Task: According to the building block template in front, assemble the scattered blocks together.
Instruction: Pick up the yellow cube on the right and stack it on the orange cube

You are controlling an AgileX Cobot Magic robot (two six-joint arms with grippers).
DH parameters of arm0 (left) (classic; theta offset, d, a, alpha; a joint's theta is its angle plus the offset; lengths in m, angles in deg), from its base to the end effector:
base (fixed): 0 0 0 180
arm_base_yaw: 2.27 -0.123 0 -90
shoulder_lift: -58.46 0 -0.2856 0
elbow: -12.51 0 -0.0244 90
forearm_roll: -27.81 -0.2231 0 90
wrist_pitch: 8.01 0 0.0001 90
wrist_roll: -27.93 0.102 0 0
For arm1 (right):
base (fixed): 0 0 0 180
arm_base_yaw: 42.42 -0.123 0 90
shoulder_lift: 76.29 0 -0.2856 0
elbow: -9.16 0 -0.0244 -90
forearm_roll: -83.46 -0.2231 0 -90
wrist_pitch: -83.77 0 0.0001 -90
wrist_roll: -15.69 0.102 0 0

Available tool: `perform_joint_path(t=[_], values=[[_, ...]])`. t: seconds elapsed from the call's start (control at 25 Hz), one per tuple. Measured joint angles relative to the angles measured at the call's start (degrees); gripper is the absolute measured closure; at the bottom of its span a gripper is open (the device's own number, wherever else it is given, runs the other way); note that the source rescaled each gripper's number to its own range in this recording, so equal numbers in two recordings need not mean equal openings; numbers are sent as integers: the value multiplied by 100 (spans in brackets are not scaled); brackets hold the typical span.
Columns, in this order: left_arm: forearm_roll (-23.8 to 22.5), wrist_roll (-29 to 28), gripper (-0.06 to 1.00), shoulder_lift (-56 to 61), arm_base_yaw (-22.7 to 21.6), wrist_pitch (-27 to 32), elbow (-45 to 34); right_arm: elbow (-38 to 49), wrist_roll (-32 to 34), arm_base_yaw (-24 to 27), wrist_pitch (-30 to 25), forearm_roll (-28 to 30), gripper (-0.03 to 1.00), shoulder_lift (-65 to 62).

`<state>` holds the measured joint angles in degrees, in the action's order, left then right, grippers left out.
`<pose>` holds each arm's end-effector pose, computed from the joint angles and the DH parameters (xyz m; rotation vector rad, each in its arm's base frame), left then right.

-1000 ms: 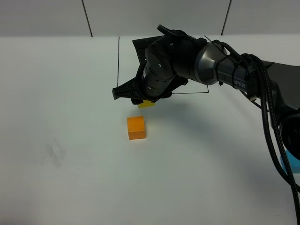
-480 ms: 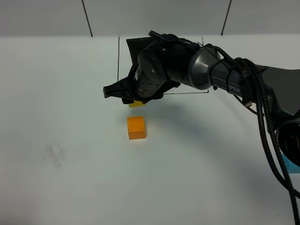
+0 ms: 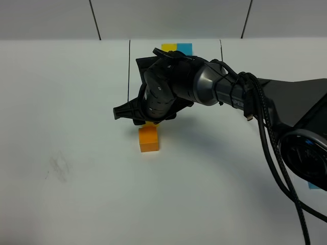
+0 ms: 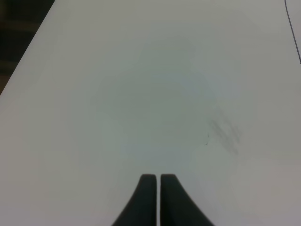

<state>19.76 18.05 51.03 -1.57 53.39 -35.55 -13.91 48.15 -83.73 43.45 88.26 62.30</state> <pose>-0.0226 0.0128 0.2609 -0.1713 2.0253 0.0518 0.3550 0.3047 0.1449 -0.2839 2.7363 0.2786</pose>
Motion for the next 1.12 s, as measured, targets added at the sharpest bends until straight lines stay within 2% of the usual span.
perform_joint_path(t=[1.12], values=[[0, 0, 94, 0, 0, 0, 0, -247, 344, -166, -142, -83, 43, 398]])
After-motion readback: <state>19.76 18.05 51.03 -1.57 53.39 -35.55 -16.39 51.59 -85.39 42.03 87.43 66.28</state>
